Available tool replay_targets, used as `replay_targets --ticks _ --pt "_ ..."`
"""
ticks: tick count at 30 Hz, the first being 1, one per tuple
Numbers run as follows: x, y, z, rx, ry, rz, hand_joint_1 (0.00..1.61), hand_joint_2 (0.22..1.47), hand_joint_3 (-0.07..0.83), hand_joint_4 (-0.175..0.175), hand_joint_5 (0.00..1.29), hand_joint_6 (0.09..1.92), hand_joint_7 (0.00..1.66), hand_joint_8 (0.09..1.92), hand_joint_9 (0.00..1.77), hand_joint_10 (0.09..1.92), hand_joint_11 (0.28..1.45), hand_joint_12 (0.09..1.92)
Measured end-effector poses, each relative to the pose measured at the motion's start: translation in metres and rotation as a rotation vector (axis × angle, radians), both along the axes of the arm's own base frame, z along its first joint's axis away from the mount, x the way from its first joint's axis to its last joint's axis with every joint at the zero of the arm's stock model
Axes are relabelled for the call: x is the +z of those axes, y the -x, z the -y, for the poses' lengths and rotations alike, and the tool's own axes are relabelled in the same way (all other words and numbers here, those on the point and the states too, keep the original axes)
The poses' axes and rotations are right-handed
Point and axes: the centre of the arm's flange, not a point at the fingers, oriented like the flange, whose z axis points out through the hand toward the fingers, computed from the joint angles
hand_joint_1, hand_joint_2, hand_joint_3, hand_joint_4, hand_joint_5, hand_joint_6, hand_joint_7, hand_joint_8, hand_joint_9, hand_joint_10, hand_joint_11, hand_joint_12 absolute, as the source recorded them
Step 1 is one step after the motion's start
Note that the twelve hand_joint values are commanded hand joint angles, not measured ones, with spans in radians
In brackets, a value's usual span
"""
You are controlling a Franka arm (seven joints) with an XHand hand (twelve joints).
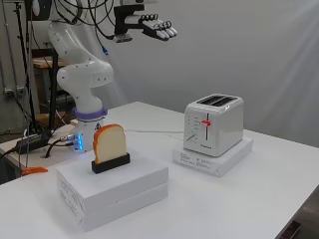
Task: Teleoperate dual arm-hand system to toast a bread
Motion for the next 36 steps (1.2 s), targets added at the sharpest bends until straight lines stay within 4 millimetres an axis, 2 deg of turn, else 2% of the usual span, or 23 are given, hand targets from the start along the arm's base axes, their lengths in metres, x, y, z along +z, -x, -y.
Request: replay_targets --ticks 2,4,7,9,12,16,19,21,24,27,30,34,36 --pt "0.009 0.003 -0.016 -0.018 -0.011 0.024 0.29 1.16 -0.003 -0.068 0.27 0.09 0.28 0.09 0.35 0.09 0.36 0.09" --pt "0.011 0.001 -0.021 -0.027 -0.006 0.020 0.27 1.17 -0.002 -0.064 0.29 0.09 0.30 0.09 0.36 0.09 0.37 0.09" --pt "0.013 -0.013 0.000 -0.058 -0.020 -0.043 0.23 1.17 0.000 -0.055 0.29 0.09 0.35 0.09 0.43 0.09 0.38 0.09" --pt "0.009 -0.032 0.033 -0.111 -0.031 -0.109 0.20 1.17 0.001 -0.051 0.29 0.09 0.37 0.09 0.47 0.09 0.40 0.09" --pt "-0.014 -0.057 0.070 -0.170 -0.020 -0.209 0.18 1.17 0.001 -0.054 0.28 0.09 0.39 0.09 0.50 0.09 0.43 0.09" --pt "-0.061 -0.085 0.121 -0.219 -0.014 -0.318 0.22 1.12 -0.010 -0.063 0.27 0.09 0.40 0.09 0.52 0.09 0.45 0.09" --pt "-0.095 -0.092 0.158 -0.215 -0.038 -0.346 0.34 1.04 -0.022 -0.085 0.21 0.09 0.39 0.09 0.51 0.09 0.45 0.09" --pt "-0.115 -0.090 0.175 -0.220 -0.060 -0.374 0.37 1.01 -0.023 -0.086 0.19 0.09 0.39 0.09 0.50 0.09 0.45 0.09" --pt "-0.141 -0.091 0.190 -0.252 -0.071 -0.419 0.40 1.00 -0.018 -0.070 0.19 0.09 0.34 0.09 0.43 0.09 0.44 0.09" --pt "-0.166 -0.085 0.198 -0.275 -0.078 -0.456 0.43 0.98 -0.016 -0.021 0.20 0.09 0.27 0.09 0.37 0.09 0.43 0.09" --pt "-0.188 -0.080 0.204 -0.290 -0.070 -0.537 0.44 0.97 -0.015 0.020 0.21 0.09 0.27 0.09 0.39 0.09 0.44 0.09" --pt "-0.204 -0.093 0.220 -0.311 0.018 -0.599 0.45 0.92 -0.012 0.053 0.20 0.09 0.30 0.09 0.45 0.09 0.46 0.09" --pt "-0.206 -0.094 0.228 -0.317 0.082 -0.616 0.46 0.90 -0.011 0.062 0.18 0.09 0.32 0.09 0.48 0.09 0.47 0.09"
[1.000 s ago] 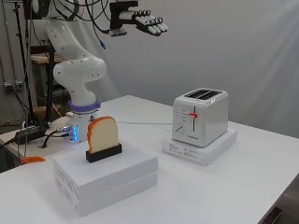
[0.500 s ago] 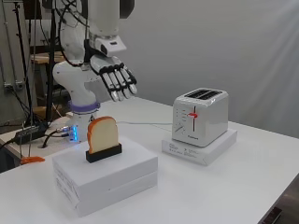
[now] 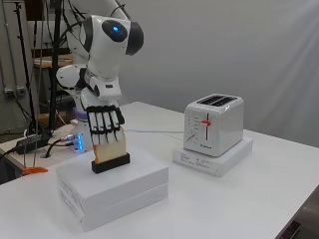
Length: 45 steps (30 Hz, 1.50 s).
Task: Teleoperate dual arm-hand system to toast a bread
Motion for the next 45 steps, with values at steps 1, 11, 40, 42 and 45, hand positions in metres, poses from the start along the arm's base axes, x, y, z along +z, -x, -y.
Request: replay_targets --ticks 1,11,40,42,45 --pt "-0.001 0.002 0.002 0.009 0.033 -0.015 0.47 0.90 -0.012 0.065 0.18 0.09 0.33 0.09 0.49 0.09 0.47 0.09" --pt "0.000 0.019 -0.011 0.098 0.163 0.068 1.19 1.14 0.000 -0.048 0.86 0.97 1.00 1.09 1.12 1.13 0.62 1.18" --pt "0.154 -0.115 -0.316 0.665 -0.258 0.482 1.23 1.16 0.000 -0.153 0.72 1.32 1.09 0.85 1.34 0.09 0.74 0.21" --pt "0.149 -0.127 -0.340 0.687 -0.277 0.462 1.23 1.16 0.000 -0.155 0.72 1.32 1.10 0.84 1.33 0.09 0.75 0.18" --pt "0.140 -0.139 -0.361 0.682 -0.340 0.405 1.24 1.16 -0.001 -0.171 0.72 1.31 1.11 0.83 1.34 0.09 0.78 0.17"
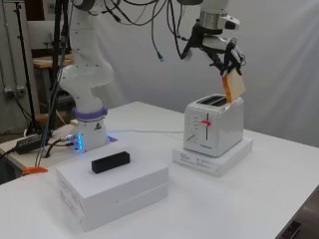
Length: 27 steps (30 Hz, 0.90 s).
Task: Teleoperate dual arm-hand system to toast a bread
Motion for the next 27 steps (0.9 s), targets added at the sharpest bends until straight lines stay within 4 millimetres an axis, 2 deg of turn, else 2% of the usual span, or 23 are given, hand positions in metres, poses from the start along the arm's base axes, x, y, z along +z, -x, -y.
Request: replay_targets --ticks 2,3,6,9,12,13,15,16,18,20,27 --pt "0.000 -0.002 -0.005 0.005 -0.007 -0.032 1.33 1.11 0.015 -0.175 0.71 1.26 1.08 0.79 1.25 0.52 0.80 0.16" --pt "0.000 0.000 -0.005 0.003 -0.007 -0.042 1.35 1.11 0.011 -0.175 0.71 1.26 1.07 0.80 1.22 0.67 0.80 0.16" --pt "0.005 0.007 -0.005 -0.018 -0.001 -0.064 1.37 1.11 0.001 -0.175 0.69 1.25 1.05 0.82 1.18 0.85 0.81 0.15" --pt "0.004 0.007 0.003 -0.033 -0.008 -0.074 1.26 1.15 -0.002 -0.175 0.71 1.28 1.09 0.87 1.28 0.31 0.81 0.16" --pt "0.002 0.011 0.022 -0.063 -0.013 -0.120 1.24 1.16 -0.001 -0.175 0.71 1.28 1.10 0.88 1.35 0.10 0.81 0.17" --pt "0.000 0.014 0.024 -0.065 -0.013 -0.139 1.24 1.16 -0.001 -0.175 0.71 1.28 1.10 0.88 1.36 0.09 0.81 0.18" --pt "-0.005 0.016 0.024 -0.066 -0.025 -0.157 1.33 1.12 0.000 -0.175 0.72 1.22 1.08 0.82 1.26 0.57 0.81 0.19" --pt "-0.007 0.015 0.022 -0.067 -0.033 -0.152 1.31 1.13 -0.005 -0.175 0.72 1.23 1.09 0.82 1.24 0.54 0.81 0.19" --pt "-0.012 0.014 0.016 -0.049 -0.028 -0.132 1.26 1.14 0.003 -0.166 0.73 1.27 1.11 0.81 1.29 0.27 0.80 0.19" --pt "-0.016 0.013 0.010 -0.021 -0.003 -0.127 1.24 1.15 0.001 -0.159 0.74 1.28 1.12 0.80 1.33 0.12 0.79 0.18" --pt "-0.029 0.006 -0.004 0.000 -0.048 -0.168 1.24 1.14 -0.001 -0.174 0.74 1.27 1.14 0.79 1.36 0.09 0.80 0.17"
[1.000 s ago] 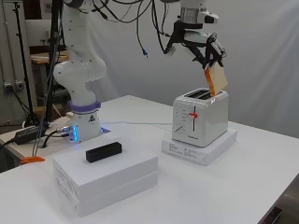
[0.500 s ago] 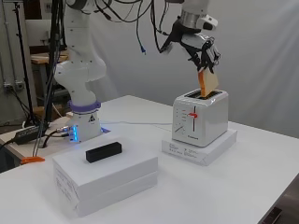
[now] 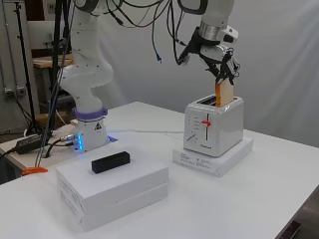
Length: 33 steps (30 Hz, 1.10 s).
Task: Teleoperate dual arm-hand system to toast a bread
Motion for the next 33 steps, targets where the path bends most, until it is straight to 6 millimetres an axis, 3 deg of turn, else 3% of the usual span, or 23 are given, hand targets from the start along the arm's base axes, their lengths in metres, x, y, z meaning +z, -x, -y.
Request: replay_targets --ticks 7,11,14,17,21,24,29,32,33 --pt "0.020 0.005 -0.014 0.026 0.038 0.049 1.23 1.17 0.000 -0.175 0.68 1.31 1.07 0.93 1.39 0.09 0.79 0.29" --pt "0.028 0.011 -0.021 0.002 0.006 0.020 1.23 1.17 -0.001 -0.175 0.69 1.31 1.08 0.91 1.38 0.09 0.76 0.31" --pt "0.020 0.001 -0.018 0.001 0.002 -0.004 1.35 1.12 0.001 -0.175 0.70 1.24 1.07 0.81 1.21 0.72 0.75 0.29" --pt "0.013 0.002 -0.009 -0.006 0.000 -0.022 1.36 1.15 0.001 -0.175 0.63 1.33 0.97 0.93 1.06 1.01 0.73 0.23" --pt "0.000 0.000 -0.001 -0.021 -0.001 -0.066 1.35 1.17 0.000 -0.175 0.59 1.37 0.92 1.02 0.98 1.13 0.74 0.18" --pt "-0.006 -0.006 -0.002 -0.025 -0.031 -0.076 1.36 1.17 0.000 -0.175 0.60 1.36 0.92 1.01 0.99 1.12 0.75 0.16" --pt "0.003 -0.005 -0.021 0.013 -0.007 -0.025 1.36 1.17 0.000 -0.175 0.60 1.37 0.93 1.00 0.99 1.11 0.75 0.14" --pt "0.006 -0.005 -0.027 0.045 0.025 -0.007 1.26 1.17 -0.002 -0.175 0.68 1.33 1.06 0.90 1.19 0.37 0.77 0.10" --pt "0.005 -0.005 -0.029 0.052 0.030 -0.007 1.24 1.17 -0.003 -0.175 0.69 1.32 1.08 0.88 1.25 0.22 0.78 0.09"
